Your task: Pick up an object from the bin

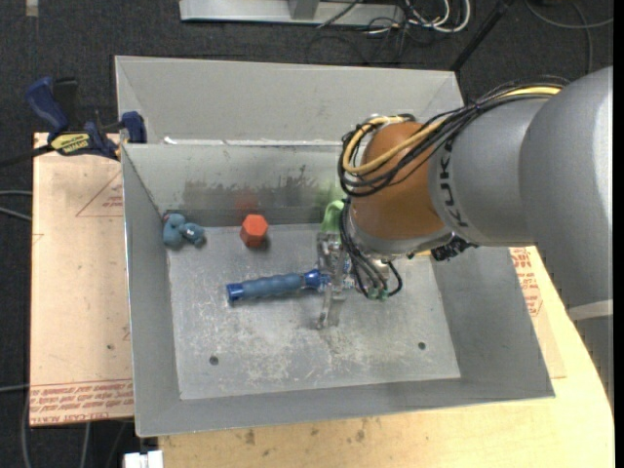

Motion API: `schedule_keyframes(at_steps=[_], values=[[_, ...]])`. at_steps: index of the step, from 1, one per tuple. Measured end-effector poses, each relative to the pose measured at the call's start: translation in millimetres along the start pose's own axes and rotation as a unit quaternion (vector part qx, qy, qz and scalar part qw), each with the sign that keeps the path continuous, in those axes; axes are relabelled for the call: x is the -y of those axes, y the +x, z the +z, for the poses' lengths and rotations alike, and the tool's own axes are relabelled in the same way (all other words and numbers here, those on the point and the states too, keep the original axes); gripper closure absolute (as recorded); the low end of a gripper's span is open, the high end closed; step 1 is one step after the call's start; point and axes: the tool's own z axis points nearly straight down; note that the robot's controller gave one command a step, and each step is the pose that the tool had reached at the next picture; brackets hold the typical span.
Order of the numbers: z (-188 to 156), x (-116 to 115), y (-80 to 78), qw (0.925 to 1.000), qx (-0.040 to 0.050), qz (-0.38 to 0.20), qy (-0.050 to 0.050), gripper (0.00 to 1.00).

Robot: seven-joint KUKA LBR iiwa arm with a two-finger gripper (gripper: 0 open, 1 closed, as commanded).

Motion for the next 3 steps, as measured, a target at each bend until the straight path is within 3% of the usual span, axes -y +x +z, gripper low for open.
schedule_keyframes(at_steps=[1, 2, 3], values=[[11, -3, -40.8, 1.0000, -0.0038, -0.007, 0.002, 0.00], [11, -3, -38.7, 1.0000, -0.0063, -0.007, 0.002, 1.00], [-165, 4, -18.4, 0.9982, -0.0024, -0.059, 0.002, 1.00]])
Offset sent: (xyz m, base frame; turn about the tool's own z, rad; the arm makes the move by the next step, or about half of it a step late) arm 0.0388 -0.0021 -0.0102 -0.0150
